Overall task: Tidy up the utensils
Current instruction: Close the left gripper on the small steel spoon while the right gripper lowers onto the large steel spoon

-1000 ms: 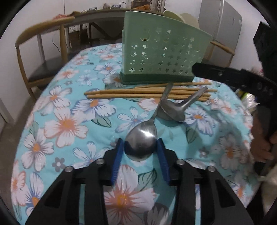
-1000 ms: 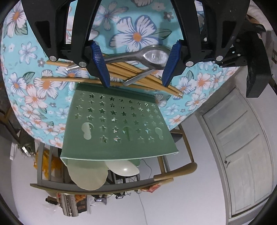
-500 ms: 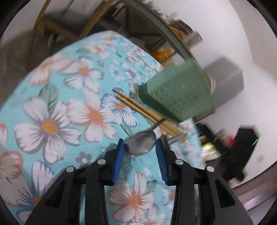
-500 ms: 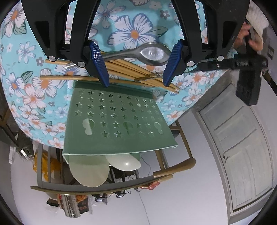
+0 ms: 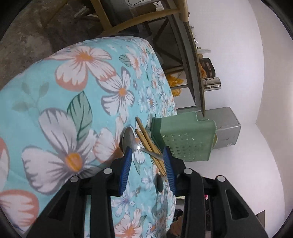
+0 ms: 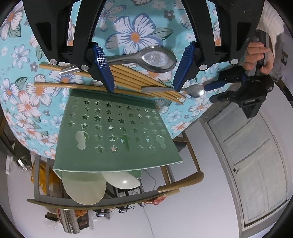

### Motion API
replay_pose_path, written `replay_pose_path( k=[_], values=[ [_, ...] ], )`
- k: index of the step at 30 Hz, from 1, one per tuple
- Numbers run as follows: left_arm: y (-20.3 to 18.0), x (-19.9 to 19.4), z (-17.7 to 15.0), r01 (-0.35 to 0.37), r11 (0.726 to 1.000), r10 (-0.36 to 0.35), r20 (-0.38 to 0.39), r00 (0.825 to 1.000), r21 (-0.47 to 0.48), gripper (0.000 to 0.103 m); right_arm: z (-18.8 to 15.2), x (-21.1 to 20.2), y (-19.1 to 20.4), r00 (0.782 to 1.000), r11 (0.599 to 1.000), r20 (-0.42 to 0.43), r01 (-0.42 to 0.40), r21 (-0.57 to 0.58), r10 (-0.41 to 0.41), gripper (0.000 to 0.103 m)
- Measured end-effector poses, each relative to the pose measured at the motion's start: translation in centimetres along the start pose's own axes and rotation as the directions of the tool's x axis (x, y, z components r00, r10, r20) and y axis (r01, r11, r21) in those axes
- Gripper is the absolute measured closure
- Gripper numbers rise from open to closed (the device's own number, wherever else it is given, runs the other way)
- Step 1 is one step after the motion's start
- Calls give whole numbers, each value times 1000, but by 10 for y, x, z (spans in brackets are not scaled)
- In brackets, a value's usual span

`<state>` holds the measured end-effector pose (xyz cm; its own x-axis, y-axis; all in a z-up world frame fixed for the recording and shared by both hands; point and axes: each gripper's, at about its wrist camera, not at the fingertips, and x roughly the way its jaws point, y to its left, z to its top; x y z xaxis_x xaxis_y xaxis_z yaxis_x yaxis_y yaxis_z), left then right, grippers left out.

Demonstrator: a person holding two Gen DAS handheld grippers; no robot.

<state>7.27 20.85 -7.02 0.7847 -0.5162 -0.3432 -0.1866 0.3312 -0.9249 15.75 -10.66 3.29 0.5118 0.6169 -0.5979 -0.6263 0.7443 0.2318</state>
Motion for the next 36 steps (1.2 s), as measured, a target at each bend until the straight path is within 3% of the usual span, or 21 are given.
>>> replay_pose_path(
  k=[5, 9, 12, 15, 20, 23, 27, 30, 33, 36],
  values=[
    [-17, -1, -10, -180, 979, 175, 64, 983, 97, 74, 1, -2, -3, 1000, 1000, 7, 11, 4, -11, 39],
    [-22, 0, -14, -267, 954, 255, 100, 962, 133, 73, 2, -3, -7, 1000, 1000, 8, 28, 8, -28, 38],
    [-17, 8, -5, -254, 962, 241, 127, 962, 99, 74, 3, -2, -14, 999, 999, 7, 48, 24, -48, 38],
    [-18, 19, -3, -242, 962, 228, 120, 966, 126, 76, 6, -6, -21, 999, 997, 19, 49, 53, -50, 38],
    [-8, 30, 5, -246, 963, 234, 115, 965, 106, 100, 6, -12, -21, 997, 997, 26, 66, 39, -67, 38],
    [-2, 19, 8, -196, 980, 188, 141, 972, 44, 101, 0, -12, -12, 997, 997, 24, 73, -4, -73, 38],
    [2, -4, 6, -216, 976, 210, 251, 945, -6, 102, -18, -2, -5, 997, 997, -33, 69, -36, -70, 38],
    [4, -12, 6, -225, 974, 222, 276, 935, -22, 101, -26, 3, 8, 996, 993, -62, 59, -98, -65, 38],
    [4, -18, 8, -254, 967, 247, 305, 920, -18, 101, -31, 8, 18, 995, 993, -103, -21, -117, 9, 38],
    [9, -22, 9, -250, 967, 249, 320, 914, -41, 101, -35, 17, 28, 990, 989, -140, -37, -142, 17, 38]
  ],
)
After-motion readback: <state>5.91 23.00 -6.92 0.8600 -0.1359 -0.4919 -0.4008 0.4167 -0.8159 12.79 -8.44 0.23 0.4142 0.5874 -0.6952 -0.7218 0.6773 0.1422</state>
